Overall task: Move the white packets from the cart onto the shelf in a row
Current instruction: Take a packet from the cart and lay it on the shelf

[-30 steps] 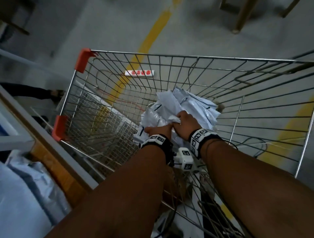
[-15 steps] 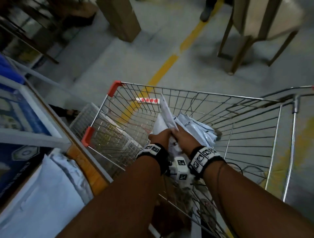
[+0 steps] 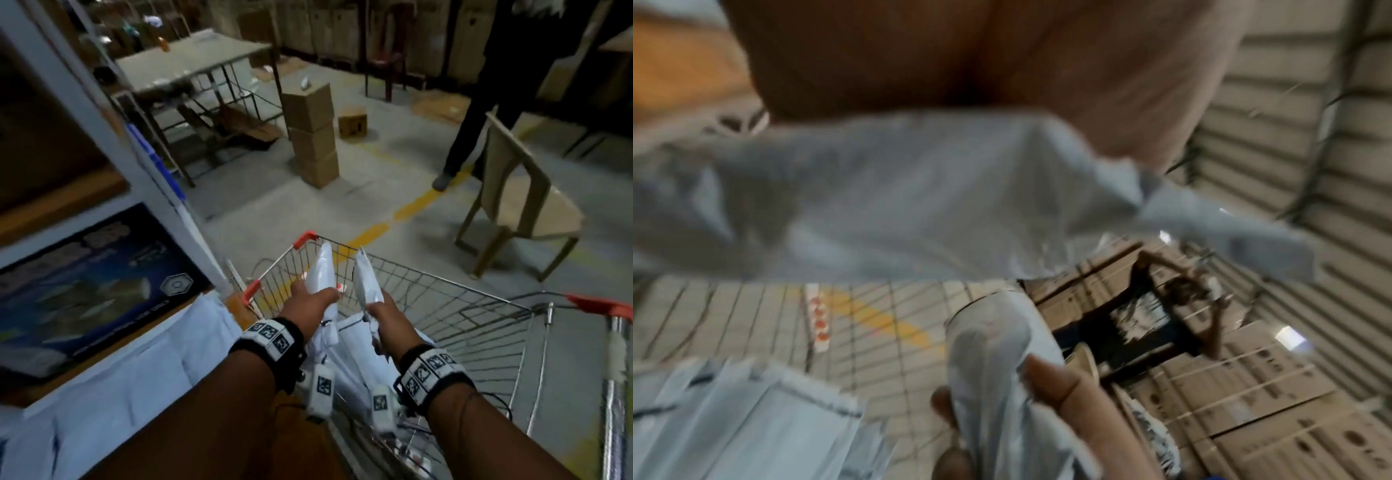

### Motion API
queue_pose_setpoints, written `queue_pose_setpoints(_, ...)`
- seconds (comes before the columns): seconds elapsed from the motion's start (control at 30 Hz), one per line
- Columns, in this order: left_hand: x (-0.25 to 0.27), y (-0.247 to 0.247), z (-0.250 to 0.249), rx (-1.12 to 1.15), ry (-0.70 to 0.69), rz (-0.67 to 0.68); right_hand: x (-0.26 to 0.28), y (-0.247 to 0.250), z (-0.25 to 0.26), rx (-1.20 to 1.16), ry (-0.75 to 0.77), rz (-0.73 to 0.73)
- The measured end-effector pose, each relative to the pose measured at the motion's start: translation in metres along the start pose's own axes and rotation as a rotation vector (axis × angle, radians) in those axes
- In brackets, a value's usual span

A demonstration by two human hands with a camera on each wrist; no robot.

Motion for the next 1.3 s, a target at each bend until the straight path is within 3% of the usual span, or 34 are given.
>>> queue_pose_setpoints(0.13,0.035,0.076,0.018,-0.044,-0.091,-0.148,0.036,-0.061,0.033,0.342,0.188,0.064)
queue_pose_setpoints(0.23,0.063,0.129,0.042,-0.055,-0.098,-0.158,0.06,-0.113,0.042,0.561,0.252,0.097)
queue_pose_setpoints(0.43,0.144,0.249,0.121,-0.09,-0.093,-0.335,0.126,-0.243,0.058,1.013,0.479,0.185)
queue_pose_setpoints(0.63,0.226,0.357,0.227,-0.088,-0.003,-0.54,0.175,-0.372,0.04,1.12,0.621,0.276)
queue_pose_setpoints(0.77,0.26,0.409,0.288,-0.13,0.137,-0.607,0.199,-0.44,0.014,1.211,0.597,0.344)
queue_pose_setpoints(1.07,0.276,0.449,0.368,-0.132,0.248,-0.649,0.218,-0.509,-0.028,1.417,0.591,0.258)
queue_pose_setpoints(1.3,0.233,0.411,0.342,-0.241,0.172,-0.569,0.217,-0.508,-0.053,1.559,0.518,0.161)
Point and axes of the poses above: each hand's wrist, its own x-axis away from the middle knuckle, its own y-axis out of the back of the hand, z = x × y, the point moved 6 cm from there along -x, towards the middle knuckle, and after that the axes turned 1 degree about -y, right-handed, at the moved point
